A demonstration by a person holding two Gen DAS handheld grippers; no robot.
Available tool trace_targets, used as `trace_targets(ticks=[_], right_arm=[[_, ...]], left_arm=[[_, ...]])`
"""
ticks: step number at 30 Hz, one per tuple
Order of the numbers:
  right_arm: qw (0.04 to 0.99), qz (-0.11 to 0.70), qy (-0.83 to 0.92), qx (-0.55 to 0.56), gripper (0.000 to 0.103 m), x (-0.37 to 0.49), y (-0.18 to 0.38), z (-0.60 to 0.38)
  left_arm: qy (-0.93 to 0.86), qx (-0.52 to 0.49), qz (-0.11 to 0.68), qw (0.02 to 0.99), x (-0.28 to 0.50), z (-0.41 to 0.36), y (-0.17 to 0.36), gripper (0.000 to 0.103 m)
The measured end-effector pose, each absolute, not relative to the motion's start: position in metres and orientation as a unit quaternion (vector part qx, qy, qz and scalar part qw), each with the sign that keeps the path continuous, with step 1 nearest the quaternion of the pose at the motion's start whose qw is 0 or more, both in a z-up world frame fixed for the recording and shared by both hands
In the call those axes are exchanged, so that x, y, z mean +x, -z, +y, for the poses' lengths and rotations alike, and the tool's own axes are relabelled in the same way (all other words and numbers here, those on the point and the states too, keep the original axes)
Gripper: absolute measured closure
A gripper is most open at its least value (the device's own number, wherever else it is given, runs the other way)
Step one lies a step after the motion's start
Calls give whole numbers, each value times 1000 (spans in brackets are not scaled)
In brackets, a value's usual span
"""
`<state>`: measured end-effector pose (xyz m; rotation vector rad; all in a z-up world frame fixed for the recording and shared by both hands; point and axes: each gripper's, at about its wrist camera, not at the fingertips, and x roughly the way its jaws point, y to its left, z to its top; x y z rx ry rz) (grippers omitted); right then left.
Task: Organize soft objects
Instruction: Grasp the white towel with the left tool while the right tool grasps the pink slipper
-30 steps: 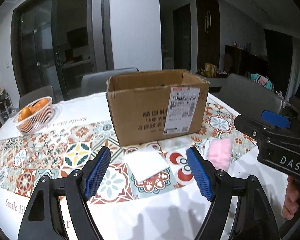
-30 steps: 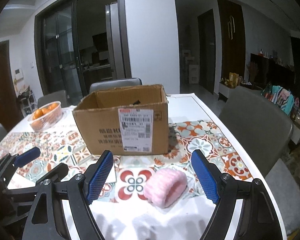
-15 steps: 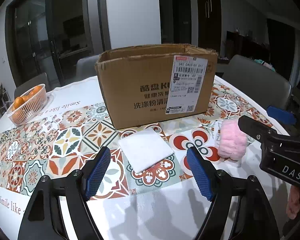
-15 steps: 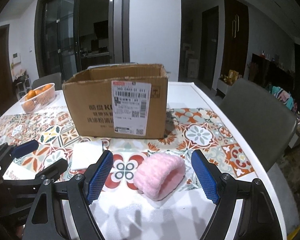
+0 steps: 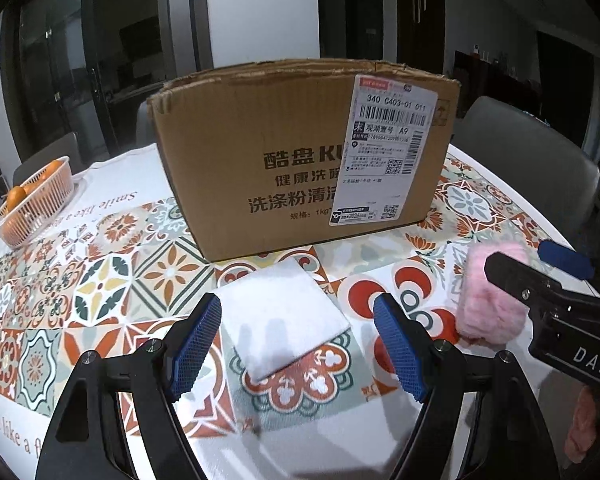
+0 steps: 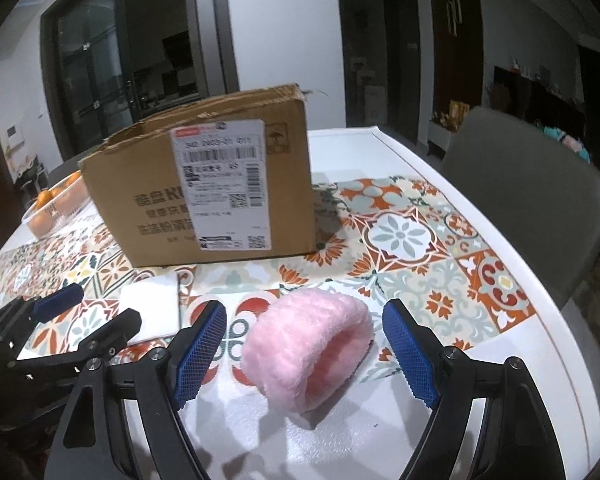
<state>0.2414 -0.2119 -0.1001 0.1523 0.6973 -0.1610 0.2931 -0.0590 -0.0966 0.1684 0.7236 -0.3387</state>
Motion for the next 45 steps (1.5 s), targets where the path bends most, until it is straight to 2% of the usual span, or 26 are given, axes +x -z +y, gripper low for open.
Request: trace_targets(ticks=[10,22,24,27,29,31,35,39,45], right_arm=[[910,388,89,114,21,260,127,-225],[903,409,74,113,23,266,136,-216],[903,408,73,115,27,266,136,-215],[902,410,73,115,37,267,136,-214],[902,410,73,117,45,266,137,-215],[902,408,70,121,55,265,136,-216],[904,404,64,125,65,262,133,-218],[905,402,56,127,70,259,130,-218],[906,399,44,132,71,251,123,-216]], left_arm=[[149,85,380,909,316,-62,118,25],[146,68,431,888,332,-61,138,27],[147,64,431,888,332,-60,138,31],[151,61,427,889,330,-59,137,47],[157,60,425,890,328,-60,136,62],[163,60,423,889,326,-61,135,72],[172,61,422,888,323,-64,133,90],[184,57,424,885,317,-67,130,93],[191,43,419,886,302,-63,117,94]])
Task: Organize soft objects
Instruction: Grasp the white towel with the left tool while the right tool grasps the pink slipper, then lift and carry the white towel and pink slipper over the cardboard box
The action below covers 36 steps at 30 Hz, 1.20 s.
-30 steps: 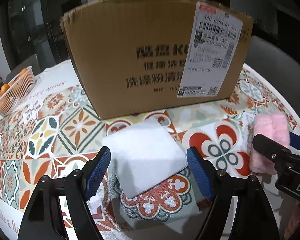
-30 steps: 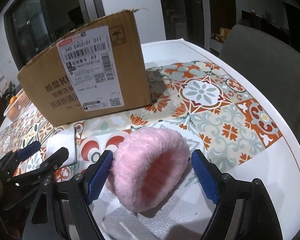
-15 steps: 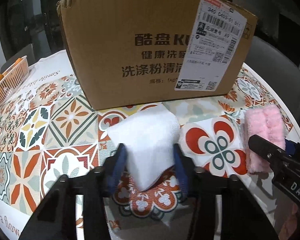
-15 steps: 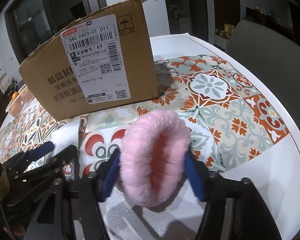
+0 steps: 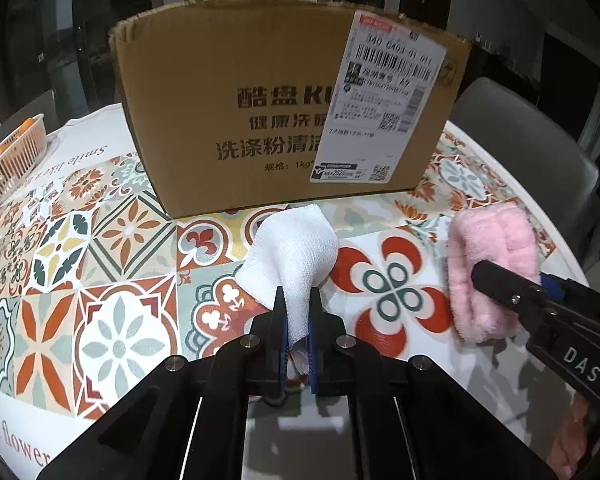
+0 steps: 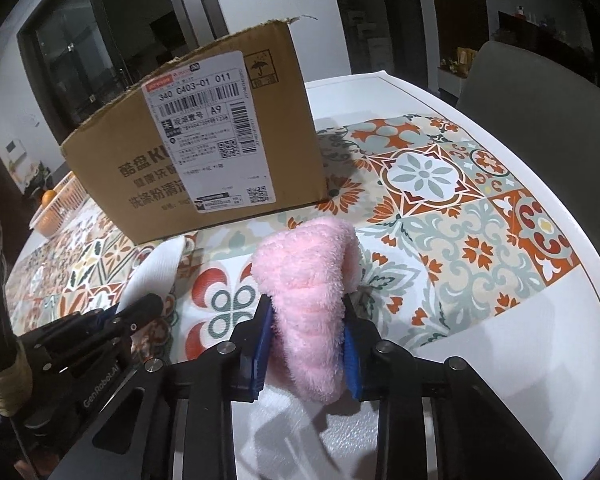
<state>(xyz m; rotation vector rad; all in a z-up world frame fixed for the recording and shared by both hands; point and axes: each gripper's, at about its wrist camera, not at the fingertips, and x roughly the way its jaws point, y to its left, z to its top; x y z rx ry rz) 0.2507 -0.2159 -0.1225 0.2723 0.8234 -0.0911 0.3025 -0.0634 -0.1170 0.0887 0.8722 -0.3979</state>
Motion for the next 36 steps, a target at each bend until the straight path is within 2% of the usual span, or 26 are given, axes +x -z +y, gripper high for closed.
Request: trace_targets(ticks=[15,36], right_arm=[[920,372,21,120,71,224,89,-203],[951,295,-4,97,71,187,25,-185]], left_arm=[[194,18,387,901,265,-45,72,94],[204,-3,311,928,224,-24,6,94]])
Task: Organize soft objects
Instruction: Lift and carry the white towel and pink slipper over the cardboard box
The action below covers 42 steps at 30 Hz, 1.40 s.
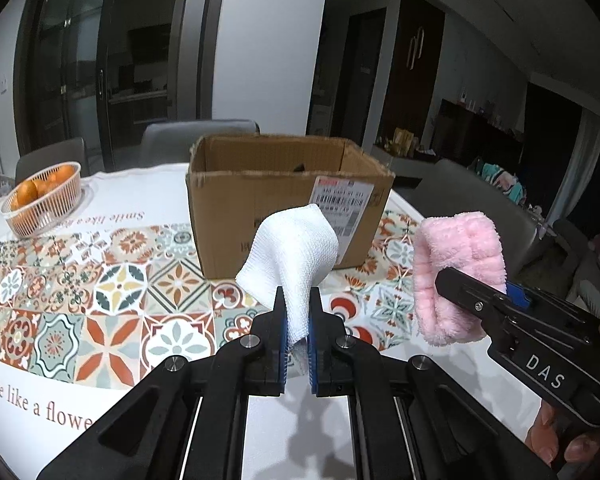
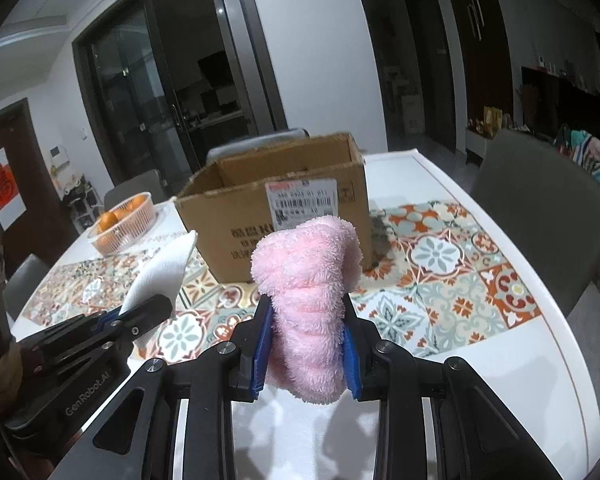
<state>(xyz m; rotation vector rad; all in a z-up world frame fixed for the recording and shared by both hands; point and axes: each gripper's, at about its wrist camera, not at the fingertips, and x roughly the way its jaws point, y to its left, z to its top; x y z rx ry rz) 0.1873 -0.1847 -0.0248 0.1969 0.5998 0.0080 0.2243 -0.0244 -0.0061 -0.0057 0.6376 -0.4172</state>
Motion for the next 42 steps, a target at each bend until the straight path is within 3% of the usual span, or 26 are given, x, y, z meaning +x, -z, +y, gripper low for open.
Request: trace_targets(ticks=[28,42], right_arm=[[982,177,-24,65,71,213,-47,-172],[989,140,-19,48,71,255,-63,-175]], left_arm=[[202,14,176,963,256,-19,-76,94],[199,18,157,967,305,-25,-83,94]])
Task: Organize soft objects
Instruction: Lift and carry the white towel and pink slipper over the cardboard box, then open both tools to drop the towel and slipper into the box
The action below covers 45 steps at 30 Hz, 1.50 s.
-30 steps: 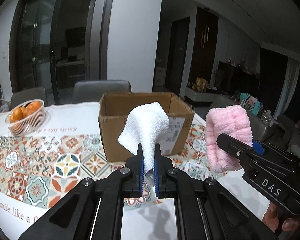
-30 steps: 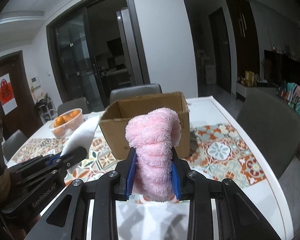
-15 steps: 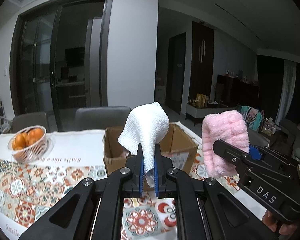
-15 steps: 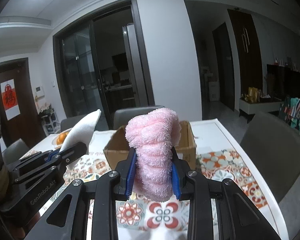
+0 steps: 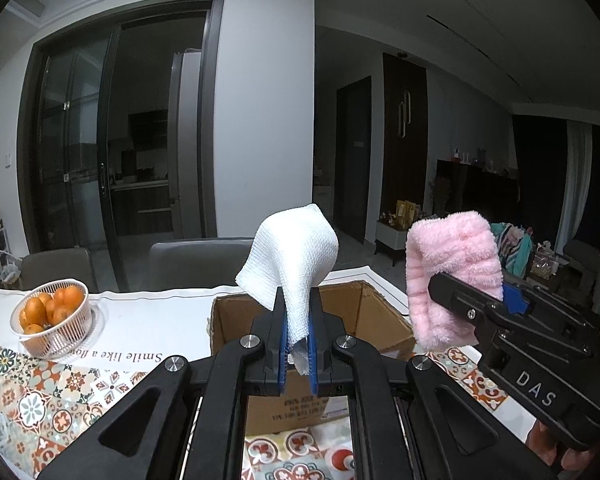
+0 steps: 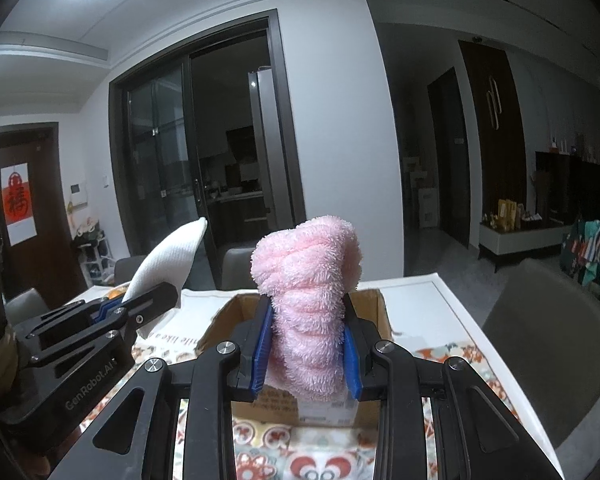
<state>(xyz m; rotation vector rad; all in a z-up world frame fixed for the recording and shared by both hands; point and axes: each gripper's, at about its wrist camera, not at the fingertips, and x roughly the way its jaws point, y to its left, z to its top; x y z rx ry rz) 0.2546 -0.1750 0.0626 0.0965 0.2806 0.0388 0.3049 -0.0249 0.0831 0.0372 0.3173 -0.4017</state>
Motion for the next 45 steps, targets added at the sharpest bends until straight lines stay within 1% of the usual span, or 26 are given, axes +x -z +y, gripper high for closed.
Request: trace_targets(ticks=[14,24,37,38,39,41,42,45], right_arm=[[987,159,-16,35,71,306,-48,-176],[983,183,-8,24,71,342,-33,-179],[967,255,-8,25,71,383,3,-196],[965,259,-9,26,70,385,5,-197],[964,263,-8,27,68,386,8,-199],[962,272,-5,30,58,389,11,-202],[961,275,-4,31,51,389,12,-203],[962,272,3,26,46,386,12,-205]], left_arm=[[192,22,179,965,348,-39,-62,94],[187,30,215,958,384,-52,-36,94],[182,50,264,946,411,-68,-1,92],[182,51,265,946,412,-69,0,89],[183,53,269,944,413,-70,2,86],[181,53,273,943,413,-70,3,69],[178,54,272,944,412,-70,3,67],[173,55,273,945,411,-70,3,61]])
